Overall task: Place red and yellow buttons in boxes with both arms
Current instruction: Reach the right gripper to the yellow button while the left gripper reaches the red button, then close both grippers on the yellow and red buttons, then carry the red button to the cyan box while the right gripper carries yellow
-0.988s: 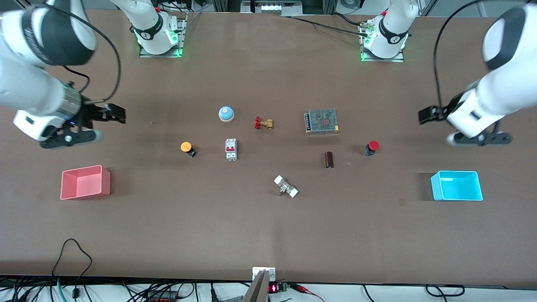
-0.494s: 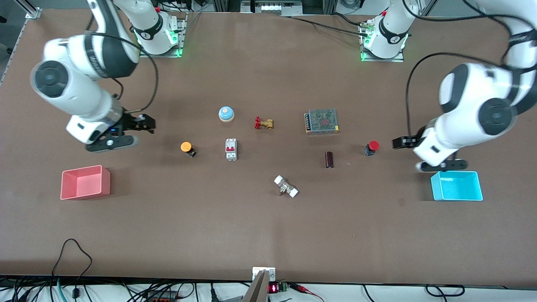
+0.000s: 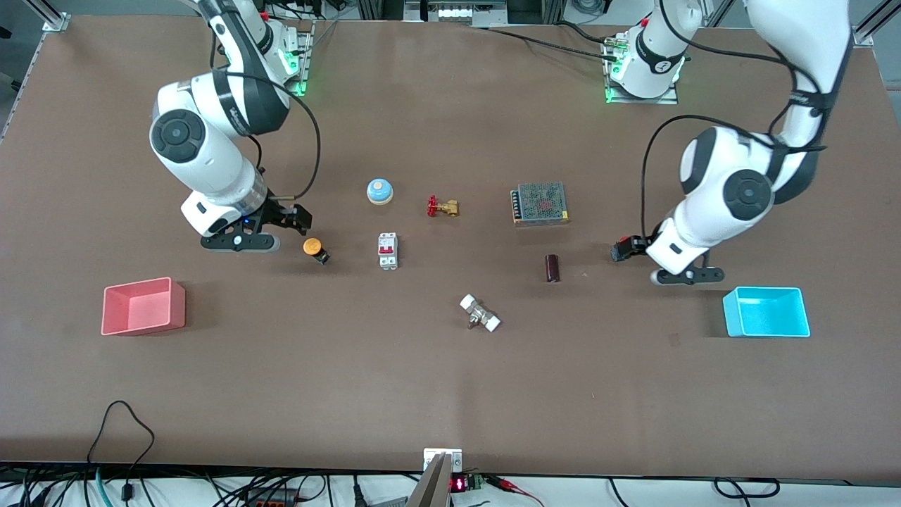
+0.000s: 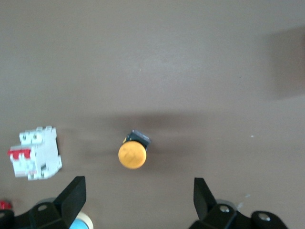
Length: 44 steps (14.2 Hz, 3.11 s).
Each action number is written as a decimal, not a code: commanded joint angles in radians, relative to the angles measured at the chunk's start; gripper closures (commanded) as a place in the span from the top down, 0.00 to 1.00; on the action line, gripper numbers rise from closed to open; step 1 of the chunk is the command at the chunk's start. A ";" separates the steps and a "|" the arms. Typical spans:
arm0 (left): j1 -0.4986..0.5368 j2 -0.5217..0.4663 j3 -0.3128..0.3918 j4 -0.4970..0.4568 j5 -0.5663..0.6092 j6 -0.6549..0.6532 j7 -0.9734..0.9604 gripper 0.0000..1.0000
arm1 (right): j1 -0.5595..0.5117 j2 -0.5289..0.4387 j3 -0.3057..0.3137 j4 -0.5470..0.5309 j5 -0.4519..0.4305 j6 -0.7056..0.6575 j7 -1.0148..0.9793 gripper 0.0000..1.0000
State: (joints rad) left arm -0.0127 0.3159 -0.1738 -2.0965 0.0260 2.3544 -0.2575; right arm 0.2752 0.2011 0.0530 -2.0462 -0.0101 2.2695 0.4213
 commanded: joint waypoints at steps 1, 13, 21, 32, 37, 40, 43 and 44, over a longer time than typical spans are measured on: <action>-0.015 0.029 -0.003 -0.062 -0.011 0.113 -0.009 1.00 | -0.002 0.053 -0.004 -0.005 0.009 0.077 0.112 1.00; -0.021 0.094 0.000 -0.086 -0.001 0.134 -0.005 0.72 | 0.026 0.156 0.001 -0.074 0.006 0.226 0.260 1.00; -0.012 0.094 0.004 -0.054 -0.003 0.109 0.000 0.31 | 0.029 0.190 0.014 -0.083 0.006 0.280 0.300 1.00; 0.103 0.083 0.023 0.374 0.110 -0.383 0.004 0.34 | 0.027 0.209 0.014 -0.083 0.001 0.291 0.301 0.59; 0.253 0.153 0.023 0.495 0.110 -0.397 0.188 0.34 | 0.027 0.209 0.014 -0.081 -0.001 0.291 0.300 0.32; 0.324 0.261 0.023 0.596 0.109 -0.396 0.299 0.34 | 0.027 0.209 0.014 -0.081 -0.002 0.289 0.289 0.27; 0.358 0.339 0.023 0.642 0.101 -0.350 0.360 0.34 | 0.012 0.155 0.014 -0.069 -0.005 0.250 0.151 0.25; 0.361 0.353 0.023 0.642 0.098 -0.304 0.368 0.34 | -0.014 0.129 0.014 -0.062 -0.005 0.201 0.098 0.25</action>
State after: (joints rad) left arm 0.3435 0.6156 -0.1390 -1.5172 0.1219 2.0187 0.0750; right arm 0.2974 0.3982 0.0632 -2.1100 -0.0128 2.5365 0.6137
